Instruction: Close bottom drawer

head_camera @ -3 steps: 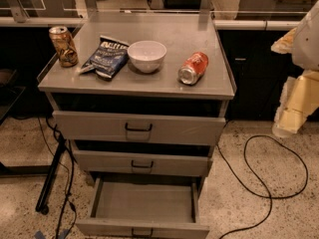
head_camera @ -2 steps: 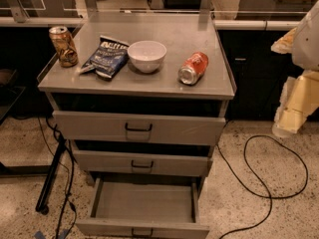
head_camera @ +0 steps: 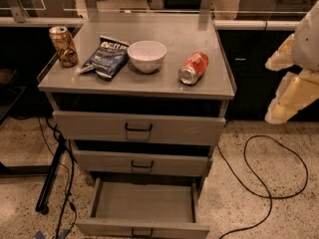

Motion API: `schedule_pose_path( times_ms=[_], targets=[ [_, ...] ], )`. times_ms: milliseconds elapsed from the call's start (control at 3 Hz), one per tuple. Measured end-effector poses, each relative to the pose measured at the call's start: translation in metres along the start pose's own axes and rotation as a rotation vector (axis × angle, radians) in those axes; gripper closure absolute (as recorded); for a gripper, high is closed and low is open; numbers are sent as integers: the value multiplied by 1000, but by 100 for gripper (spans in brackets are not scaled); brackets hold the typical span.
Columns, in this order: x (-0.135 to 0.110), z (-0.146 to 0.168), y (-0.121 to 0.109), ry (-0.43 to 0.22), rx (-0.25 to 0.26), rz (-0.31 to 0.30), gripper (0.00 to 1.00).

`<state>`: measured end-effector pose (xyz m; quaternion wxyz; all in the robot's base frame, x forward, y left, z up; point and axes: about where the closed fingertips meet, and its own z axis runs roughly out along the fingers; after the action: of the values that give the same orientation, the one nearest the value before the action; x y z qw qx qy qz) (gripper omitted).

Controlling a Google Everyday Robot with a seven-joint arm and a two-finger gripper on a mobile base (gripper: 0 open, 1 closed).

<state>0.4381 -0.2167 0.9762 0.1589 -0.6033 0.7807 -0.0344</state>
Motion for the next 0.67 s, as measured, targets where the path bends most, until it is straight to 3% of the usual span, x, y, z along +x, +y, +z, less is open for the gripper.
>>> schedule_pose_path(
  times_ms=[667],
  targets=[
    [0,0,0,0,0,0,79]
  ],
)
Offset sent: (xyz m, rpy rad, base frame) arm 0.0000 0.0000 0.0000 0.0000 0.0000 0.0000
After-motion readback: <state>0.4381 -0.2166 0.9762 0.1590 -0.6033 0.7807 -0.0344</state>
